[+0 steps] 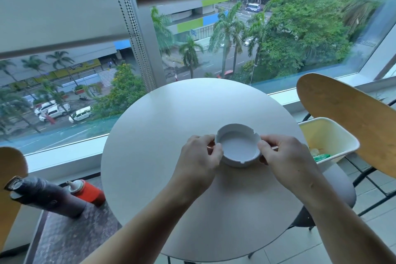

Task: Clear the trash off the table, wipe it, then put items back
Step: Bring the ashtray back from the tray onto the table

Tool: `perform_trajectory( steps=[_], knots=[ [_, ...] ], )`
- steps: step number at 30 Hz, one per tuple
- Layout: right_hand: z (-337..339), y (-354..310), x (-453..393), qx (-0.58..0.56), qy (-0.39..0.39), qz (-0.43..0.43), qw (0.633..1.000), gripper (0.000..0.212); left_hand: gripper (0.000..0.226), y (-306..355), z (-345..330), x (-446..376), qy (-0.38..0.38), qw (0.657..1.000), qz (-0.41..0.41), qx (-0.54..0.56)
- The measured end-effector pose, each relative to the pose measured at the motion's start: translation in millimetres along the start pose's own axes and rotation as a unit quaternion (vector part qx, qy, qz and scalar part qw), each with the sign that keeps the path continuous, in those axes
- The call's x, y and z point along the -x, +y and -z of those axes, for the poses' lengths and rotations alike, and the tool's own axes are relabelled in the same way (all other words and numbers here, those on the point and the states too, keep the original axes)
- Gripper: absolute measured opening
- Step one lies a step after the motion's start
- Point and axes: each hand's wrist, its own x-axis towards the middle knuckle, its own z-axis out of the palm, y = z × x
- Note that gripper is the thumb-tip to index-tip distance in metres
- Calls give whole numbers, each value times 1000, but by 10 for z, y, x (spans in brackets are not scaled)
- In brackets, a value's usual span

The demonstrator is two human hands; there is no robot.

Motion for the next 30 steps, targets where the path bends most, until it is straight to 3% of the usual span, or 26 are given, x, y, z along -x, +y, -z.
perform_trajectory(
  steps=[6, 14, 25, 30],
  knots=[
    [-9, -136, 76, 56, 81, 62, 993, 35, 36, 14, 237, 63, 31, 999, -11, -21],
    [-131, -545, 274, 85, 133, 164, 974, 33, 29, -182, 683, 304, 113, 992, -32, -34],
    [-819, -1343, 719, 9, 12, 251, 968, 30, 22, -874, 1290, 868, 216, 976, 16, -4],
    [-1261, -1662, 976, -31, -82, 297, 951, 14, 22, -1352, 1541, 1208, 267, 963, 49, 9]
  ],
)
